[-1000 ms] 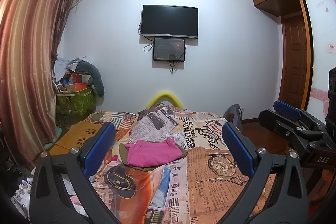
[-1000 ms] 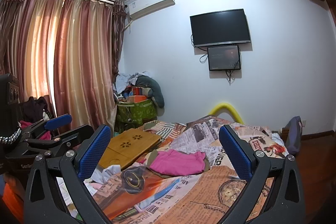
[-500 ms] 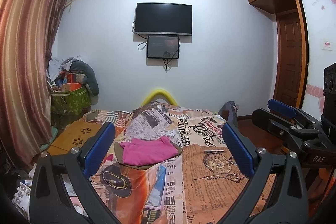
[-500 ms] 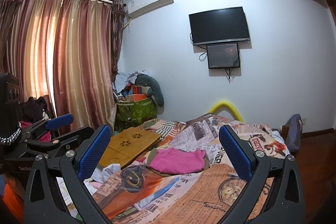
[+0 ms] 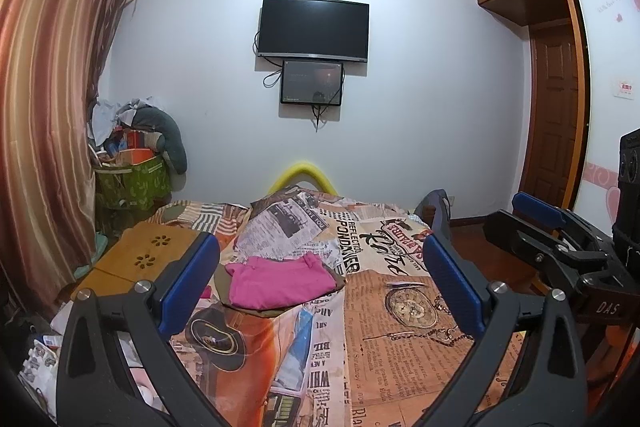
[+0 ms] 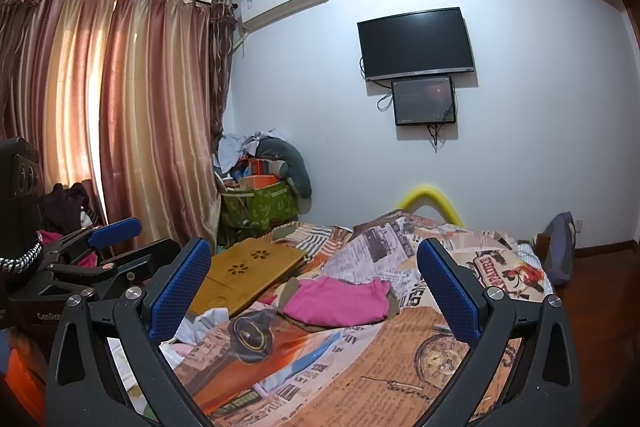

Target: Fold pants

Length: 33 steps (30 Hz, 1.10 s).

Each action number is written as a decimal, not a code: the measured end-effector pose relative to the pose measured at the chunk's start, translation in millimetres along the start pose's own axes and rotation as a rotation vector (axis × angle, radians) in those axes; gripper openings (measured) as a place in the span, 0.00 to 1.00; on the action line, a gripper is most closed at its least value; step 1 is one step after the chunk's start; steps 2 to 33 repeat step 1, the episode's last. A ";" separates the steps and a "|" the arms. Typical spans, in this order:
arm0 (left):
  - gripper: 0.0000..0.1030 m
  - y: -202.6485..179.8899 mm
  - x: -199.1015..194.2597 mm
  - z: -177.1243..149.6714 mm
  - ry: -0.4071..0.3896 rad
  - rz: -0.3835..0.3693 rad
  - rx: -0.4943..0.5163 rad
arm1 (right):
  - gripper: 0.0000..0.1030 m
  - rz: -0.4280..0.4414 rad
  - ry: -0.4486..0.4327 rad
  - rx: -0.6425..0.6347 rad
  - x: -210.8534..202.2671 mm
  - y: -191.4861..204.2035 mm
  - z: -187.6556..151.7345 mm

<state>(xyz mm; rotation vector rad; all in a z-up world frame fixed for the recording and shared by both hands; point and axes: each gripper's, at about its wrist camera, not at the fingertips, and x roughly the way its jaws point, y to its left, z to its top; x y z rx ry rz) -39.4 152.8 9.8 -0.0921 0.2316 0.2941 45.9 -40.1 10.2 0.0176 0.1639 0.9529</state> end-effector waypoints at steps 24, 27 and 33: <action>1.00 -0.1 0.4 -0.3 0.001 0.000 0.000 | 1.00 0.000 0.001 0.001 0.1 -0.3 -0.3; 1.00 -0.1 0.4 -0.3 0.001 0.000 0.000 | 1.00 0.000 0.001 0.001 0.1 -0.3 -0.3; 1.00 -0.1 0.4 -0.3 0.001 0.000 0.000 | 1.00 0.000 0.001 0.001 0.1 -0.3 -0.3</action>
